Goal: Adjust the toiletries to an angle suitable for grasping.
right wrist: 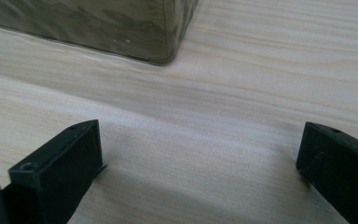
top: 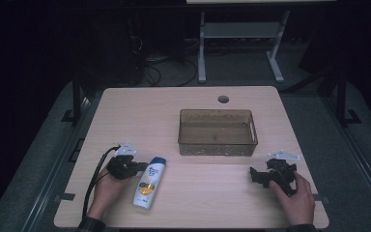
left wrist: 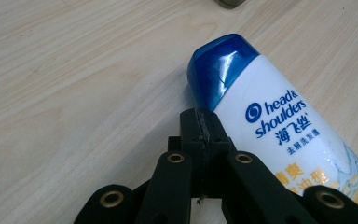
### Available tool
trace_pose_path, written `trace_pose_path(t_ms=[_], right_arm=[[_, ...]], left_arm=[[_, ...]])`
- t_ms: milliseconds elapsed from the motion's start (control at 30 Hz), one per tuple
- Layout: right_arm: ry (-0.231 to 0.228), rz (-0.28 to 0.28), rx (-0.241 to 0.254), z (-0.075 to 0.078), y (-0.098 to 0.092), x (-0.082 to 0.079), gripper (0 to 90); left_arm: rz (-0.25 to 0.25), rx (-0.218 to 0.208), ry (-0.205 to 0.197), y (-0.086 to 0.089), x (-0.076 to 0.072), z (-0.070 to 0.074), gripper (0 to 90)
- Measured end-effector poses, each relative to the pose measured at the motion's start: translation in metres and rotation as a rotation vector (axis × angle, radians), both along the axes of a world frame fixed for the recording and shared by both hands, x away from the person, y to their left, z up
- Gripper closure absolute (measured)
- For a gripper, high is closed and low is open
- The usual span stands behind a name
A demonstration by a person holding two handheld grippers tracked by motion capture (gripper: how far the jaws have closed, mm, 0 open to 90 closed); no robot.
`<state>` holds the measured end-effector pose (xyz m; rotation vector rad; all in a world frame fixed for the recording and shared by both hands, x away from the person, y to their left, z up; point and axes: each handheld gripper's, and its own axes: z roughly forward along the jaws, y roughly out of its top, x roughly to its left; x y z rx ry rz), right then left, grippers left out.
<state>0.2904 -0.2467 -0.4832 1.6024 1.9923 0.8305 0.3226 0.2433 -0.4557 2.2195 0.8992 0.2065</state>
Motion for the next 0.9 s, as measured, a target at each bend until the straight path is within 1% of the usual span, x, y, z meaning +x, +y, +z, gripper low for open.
trace_pose_path(t_ms=[33,167,233,267,300,467,900], right_arm=[[0.000,0.000,0.000,0.000,0.000,0.000,0.0],[0.000,0.000,0.000,0.000,0.000,0.000,0.0],[0.000,0.000,-0.001,0.000,0.000,0.000,0.0],[0.000,0.000,0.000,0.000,0.000,0.000,0.0],[0.000,0.000,0.000,0.000,0.000,0.000,0.0],[0.000,0.000,0.000,0.000,0.000,0.000,0.0],[0.000,0.000,0.000,0.000,0.000,0.000,0.0]], left_arm=[[-0.004,0.004,0.001,-0.001,0.000,0.000,89.6],[-0.011,-0.001,0.004,-0.007,0.001,0.000,89.6],[-0.025,0.006,0.002,-0.009,0.001,0.000,89.6],[-0.022,-0.001,0.004,-0.011,0.001,0.000,89.6],[-0.033,0.011,0.006,-0.012,0.001,0.000,89.6],[-0.044,0.011,0.007,-0.016,0.000,-0.001,89.6],[-0.099,0.024,0.010,-0.033,-0.005,-0.001,89.6]])
